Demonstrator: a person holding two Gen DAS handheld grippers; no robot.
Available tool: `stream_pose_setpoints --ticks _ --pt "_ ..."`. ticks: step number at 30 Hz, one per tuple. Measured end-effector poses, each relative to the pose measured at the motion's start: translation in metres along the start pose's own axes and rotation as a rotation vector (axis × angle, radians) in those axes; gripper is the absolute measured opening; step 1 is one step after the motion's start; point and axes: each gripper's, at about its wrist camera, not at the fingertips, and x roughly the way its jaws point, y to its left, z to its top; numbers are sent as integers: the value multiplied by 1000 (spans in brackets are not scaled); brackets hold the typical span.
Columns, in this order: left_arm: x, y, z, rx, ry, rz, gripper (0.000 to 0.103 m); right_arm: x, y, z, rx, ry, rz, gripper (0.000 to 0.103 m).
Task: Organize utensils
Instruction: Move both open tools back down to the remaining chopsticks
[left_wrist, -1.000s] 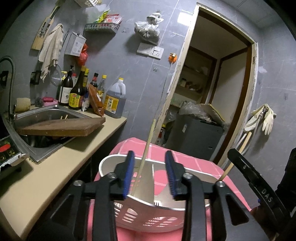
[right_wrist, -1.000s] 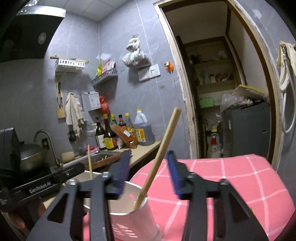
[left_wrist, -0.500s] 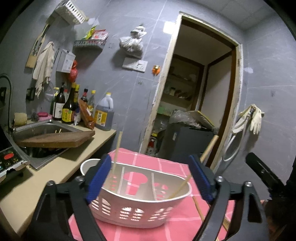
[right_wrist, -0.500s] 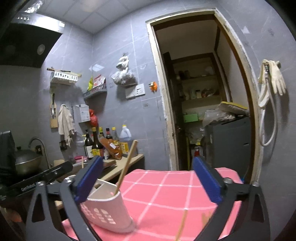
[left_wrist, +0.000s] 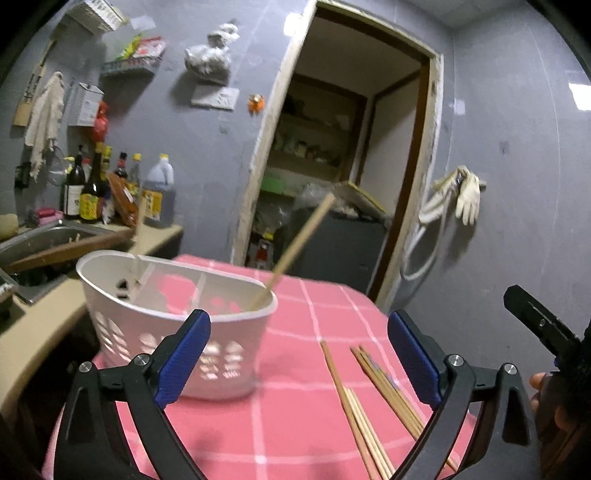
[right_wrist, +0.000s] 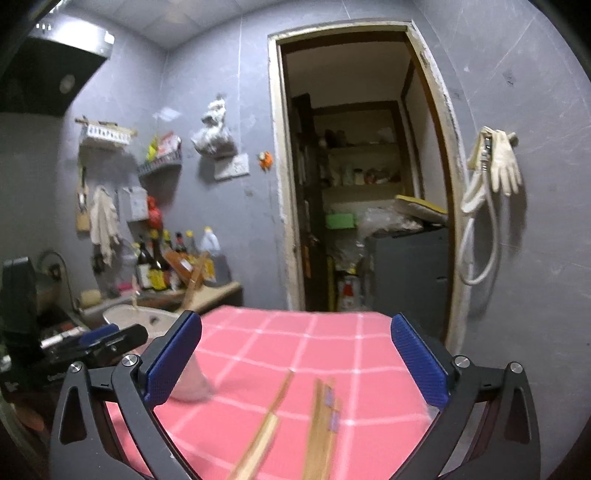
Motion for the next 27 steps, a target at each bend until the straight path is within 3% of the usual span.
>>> stream_pose_setpoints --ticks 8,16,21,27 --pt "27 -20 -32 31 102 26 94 10 -24 -34 16 106 -87 103" --pt "57 -24 -53 49 252 30 93 31 -40 -55 27 247 -125 100" --pt "78 -29 -59 80 344 23 90 48 -48 -63 43 356 -118 81" --pt "106 -31 -64 86 442 1 70 69 -55 -75 58 491 -90 53"
